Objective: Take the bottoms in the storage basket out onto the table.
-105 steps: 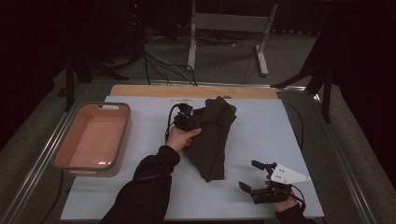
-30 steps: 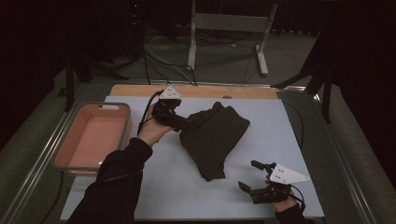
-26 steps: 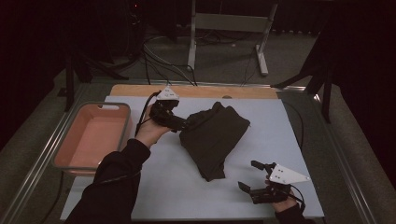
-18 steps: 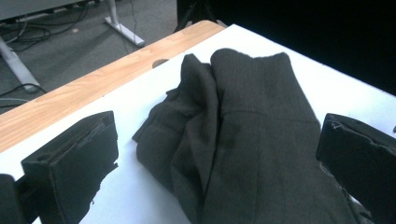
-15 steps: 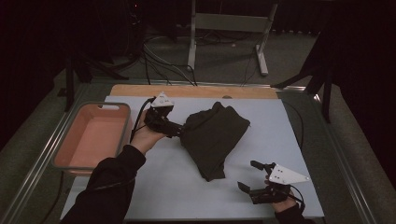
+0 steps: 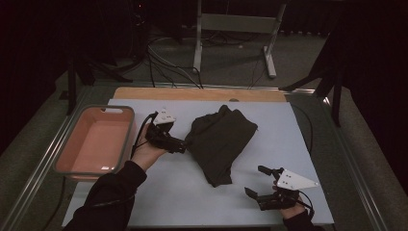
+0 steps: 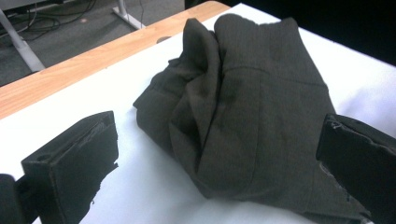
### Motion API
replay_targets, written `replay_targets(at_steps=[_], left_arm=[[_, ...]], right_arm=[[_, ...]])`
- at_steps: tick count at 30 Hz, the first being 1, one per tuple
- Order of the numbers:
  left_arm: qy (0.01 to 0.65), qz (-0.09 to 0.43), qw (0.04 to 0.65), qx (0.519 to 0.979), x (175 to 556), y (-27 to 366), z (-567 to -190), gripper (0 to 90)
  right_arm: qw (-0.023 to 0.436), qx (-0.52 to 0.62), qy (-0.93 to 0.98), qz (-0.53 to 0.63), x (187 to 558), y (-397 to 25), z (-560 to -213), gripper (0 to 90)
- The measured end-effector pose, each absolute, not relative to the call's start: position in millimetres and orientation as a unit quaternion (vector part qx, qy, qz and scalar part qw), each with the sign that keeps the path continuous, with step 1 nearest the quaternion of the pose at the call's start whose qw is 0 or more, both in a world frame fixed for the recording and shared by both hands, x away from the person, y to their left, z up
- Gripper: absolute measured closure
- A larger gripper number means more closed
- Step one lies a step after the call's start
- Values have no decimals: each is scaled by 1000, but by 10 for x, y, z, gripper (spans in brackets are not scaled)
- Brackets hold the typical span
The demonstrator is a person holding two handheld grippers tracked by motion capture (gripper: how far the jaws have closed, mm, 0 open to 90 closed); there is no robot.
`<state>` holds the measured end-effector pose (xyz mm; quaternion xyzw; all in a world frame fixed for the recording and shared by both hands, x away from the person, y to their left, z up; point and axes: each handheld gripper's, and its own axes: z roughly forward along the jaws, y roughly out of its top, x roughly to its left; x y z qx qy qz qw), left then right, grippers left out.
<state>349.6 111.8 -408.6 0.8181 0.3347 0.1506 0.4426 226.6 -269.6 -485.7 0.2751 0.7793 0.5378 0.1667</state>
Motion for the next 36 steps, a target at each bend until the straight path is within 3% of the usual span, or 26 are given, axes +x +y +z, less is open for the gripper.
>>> replay_targets(at_steps=[36], left_arm=[[329, 115, 425, 835, 2981, 1322, -4723, 2]], right_arm=[[167, 272, 782, 536, 2258, -2679, -4858, 111]])
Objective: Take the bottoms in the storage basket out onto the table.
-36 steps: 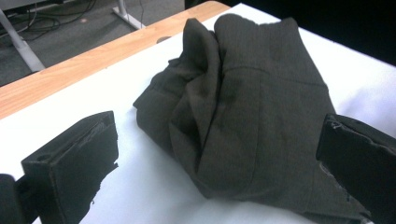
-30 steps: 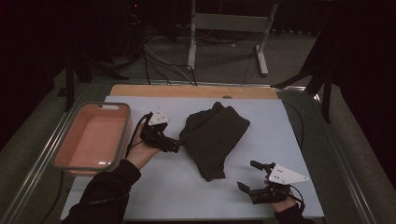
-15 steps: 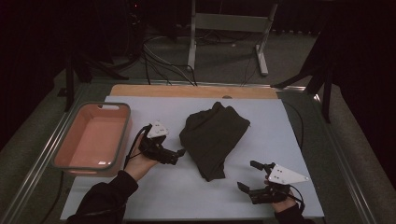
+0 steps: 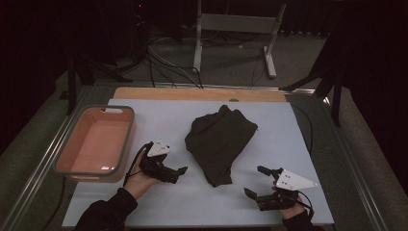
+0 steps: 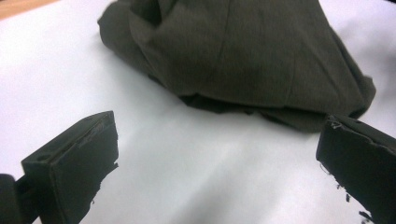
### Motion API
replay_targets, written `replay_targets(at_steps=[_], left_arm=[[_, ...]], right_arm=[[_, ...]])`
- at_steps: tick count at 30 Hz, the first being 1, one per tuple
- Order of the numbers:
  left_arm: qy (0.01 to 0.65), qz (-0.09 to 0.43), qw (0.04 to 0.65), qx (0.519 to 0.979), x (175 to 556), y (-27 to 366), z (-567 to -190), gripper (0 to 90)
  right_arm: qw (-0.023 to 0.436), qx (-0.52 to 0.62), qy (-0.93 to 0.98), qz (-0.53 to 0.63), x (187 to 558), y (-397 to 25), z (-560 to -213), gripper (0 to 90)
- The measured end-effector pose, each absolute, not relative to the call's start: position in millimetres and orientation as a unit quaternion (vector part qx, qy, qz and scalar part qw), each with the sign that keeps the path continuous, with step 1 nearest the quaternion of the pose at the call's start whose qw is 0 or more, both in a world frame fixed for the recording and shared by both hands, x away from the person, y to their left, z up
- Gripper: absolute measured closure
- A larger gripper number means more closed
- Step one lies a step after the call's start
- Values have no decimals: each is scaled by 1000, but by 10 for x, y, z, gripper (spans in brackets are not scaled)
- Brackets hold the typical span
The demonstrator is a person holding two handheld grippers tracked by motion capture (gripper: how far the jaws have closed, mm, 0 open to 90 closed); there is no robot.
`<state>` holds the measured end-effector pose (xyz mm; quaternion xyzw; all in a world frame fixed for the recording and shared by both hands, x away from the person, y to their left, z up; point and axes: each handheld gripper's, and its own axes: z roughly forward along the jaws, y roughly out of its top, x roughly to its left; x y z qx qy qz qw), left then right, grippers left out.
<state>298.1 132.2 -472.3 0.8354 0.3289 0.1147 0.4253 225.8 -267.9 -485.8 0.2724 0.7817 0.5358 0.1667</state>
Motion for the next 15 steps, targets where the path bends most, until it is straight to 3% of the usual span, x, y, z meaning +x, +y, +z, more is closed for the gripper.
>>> replay_targets(at_steps=[15], left_arm=[[308, 95, 418, 849, 2764, 1446, -4894, 2]], right_arm=[[168, 271, 782, 536, 2255, -2679, -4855, 111]])
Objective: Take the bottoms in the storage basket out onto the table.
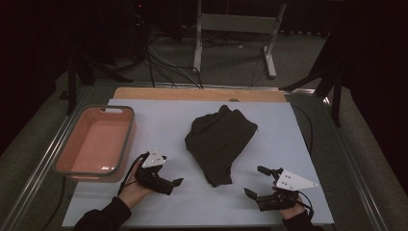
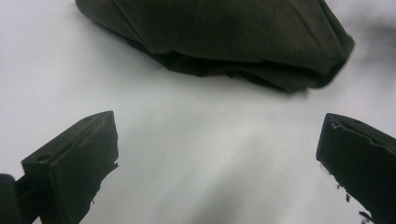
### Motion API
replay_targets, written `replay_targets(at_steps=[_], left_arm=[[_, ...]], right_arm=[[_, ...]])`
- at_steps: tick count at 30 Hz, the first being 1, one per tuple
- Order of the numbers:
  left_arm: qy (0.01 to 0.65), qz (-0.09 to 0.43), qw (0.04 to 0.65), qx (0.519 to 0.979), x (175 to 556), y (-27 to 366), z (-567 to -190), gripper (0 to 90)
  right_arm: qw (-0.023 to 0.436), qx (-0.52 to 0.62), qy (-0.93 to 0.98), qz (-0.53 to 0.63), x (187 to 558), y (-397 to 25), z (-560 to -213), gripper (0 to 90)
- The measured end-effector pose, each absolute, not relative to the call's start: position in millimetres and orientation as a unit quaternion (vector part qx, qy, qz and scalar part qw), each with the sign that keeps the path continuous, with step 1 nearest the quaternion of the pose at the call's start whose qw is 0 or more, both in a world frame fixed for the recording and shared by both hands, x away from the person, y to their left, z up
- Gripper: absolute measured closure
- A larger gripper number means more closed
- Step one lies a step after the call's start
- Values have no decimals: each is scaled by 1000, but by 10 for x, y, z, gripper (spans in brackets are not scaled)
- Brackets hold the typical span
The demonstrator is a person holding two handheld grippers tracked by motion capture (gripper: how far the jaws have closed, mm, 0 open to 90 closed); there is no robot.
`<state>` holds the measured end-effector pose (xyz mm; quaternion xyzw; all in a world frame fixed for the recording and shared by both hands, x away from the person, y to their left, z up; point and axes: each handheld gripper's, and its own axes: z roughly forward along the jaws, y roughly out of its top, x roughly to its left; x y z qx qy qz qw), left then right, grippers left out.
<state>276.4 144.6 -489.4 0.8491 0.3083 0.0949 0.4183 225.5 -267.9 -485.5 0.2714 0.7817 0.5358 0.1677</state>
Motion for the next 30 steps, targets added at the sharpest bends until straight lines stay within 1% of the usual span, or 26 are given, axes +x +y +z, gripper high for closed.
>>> replay_targets(at_steps=[4, 10, 18, 19, 30], left_arm=[[305, 81, 419, 851, 2719, 1481, -4931, 2], [299, 77, 418, 854, 2663, 1481, -4945, 2], [260, 59, 412, 871, 2589, 1489, -4955, 2], [252, 46, 416, 873, 2583, 1524, -4951, 2], [235, 24, 406, 883, 2536, 1716, -4978, 2]], right_arm=[[168, 271, 783, 535, 2252, -2674, -4853, 111], [168, 271, 783, 535, 2250, -2670, -4850, 111], [170, 270, 782, 535, 2246, -2678, -4845, 111], [170, 270, 782, 535, 2246, -2678, -4844, 111], [171, 269, 784, 533, 2246, -2671, -4842, 111]])
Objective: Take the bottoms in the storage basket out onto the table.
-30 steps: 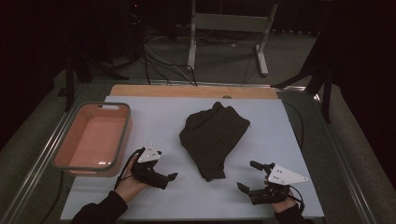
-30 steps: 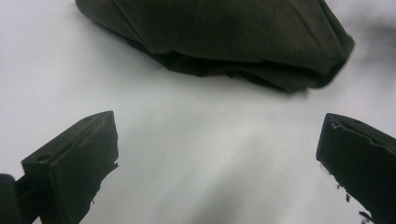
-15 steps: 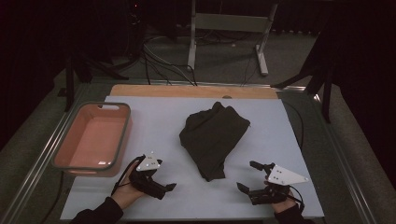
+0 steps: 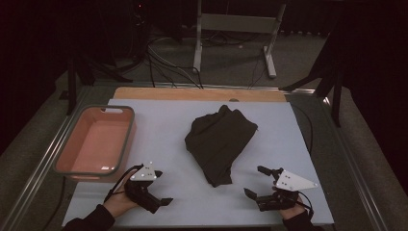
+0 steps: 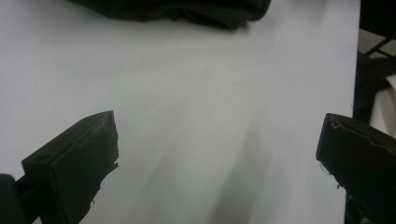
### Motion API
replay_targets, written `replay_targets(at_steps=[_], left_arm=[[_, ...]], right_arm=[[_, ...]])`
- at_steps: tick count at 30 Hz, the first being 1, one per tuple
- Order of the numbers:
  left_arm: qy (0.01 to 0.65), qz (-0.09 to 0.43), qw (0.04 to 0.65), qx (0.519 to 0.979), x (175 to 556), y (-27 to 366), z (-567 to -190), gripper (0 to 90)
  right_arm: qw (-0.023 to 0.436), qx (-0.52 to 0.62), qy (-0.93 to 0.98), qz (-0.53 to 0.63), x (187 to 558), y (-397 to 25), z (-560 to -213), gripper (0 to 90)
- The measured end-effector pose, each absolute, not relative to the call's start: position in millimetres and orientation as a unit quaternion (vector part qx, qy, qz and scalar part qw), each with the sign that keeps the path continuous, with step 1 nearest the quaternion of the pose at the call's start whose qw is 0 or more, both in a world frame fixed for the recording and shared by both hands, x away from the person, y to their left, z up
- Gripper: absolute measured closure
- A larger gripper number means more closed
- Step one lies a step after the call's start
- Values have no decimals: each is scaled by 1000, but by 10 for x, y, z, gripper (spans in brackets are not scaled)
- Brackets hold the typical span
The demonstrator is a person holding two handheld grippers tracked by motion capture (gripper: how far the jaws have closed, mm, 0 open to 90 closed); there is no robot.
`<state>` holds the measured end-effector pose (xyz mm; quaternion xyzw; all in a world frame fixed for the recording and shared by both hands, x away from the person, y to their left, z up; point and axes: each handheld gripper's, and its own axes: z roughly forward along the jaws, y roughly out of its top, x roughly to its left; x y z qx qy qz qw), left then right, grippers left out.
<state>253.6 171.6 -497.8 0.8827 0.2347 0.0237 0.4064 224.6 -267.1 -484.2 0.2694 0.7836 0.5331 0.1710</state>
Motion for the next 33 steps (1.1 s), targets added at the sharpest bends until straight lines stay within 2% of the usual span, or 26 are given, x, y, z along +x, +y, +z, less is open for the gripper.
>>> replay_targets(at_steps=[33], left_arm=[[249, 20, 380, 891, 2285, 2285, -5045, 2]], right_arm=[[174, 270, 785, 530, 2244, -2681, -4842, 111]])
